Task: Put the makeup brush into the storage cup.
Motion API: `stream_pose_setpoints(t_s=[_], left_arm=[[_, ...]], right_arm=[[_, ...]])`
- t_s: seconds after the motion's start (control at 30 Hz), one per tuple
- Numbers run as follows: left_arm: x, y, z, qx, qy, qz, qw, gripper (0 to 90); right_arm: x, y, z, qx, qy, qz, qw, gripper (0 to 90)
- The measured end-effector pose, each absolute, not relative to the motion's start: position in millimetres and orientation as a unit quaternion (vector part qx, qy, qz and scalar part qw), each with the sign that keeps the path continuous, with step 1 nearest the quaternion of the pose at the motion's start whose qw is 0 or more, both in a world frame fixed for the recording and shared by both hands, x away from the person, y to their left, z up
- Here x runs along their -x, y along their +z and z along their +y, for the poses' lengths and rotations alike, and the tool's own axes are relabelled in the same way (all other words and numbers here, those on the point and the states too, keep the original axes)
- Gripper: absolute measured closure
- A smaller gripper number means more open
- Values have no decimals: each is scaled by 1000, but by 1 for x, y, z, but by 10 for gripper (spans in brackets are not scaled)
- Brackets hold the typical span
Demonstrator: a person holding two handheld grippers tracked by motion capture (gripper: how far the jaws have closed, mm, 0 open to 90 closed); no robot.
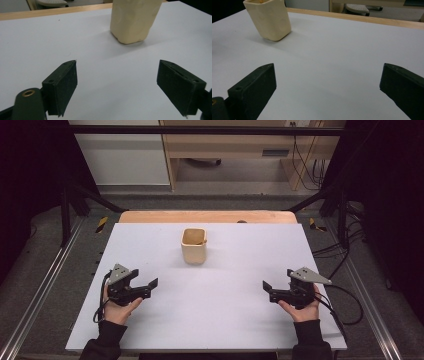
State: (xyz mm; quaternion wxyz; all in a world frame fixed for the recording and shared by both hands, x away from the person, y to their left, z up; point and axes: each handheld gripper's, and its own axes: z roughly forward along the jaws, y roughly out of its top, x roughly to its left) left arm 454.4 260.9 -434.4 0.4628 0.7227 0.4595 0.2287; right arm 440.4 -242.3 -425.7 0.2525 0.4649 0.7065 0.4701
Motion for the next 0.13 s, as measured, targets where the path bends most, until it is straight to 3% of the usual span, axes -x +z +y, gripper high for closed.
stream_pose_setpoints(t_s=[0.13], left_arm=[[-451,-436,269,-717,232,469,460,138]], right_arm=[[-440,-427,-246,-465,467,708,253,9]])
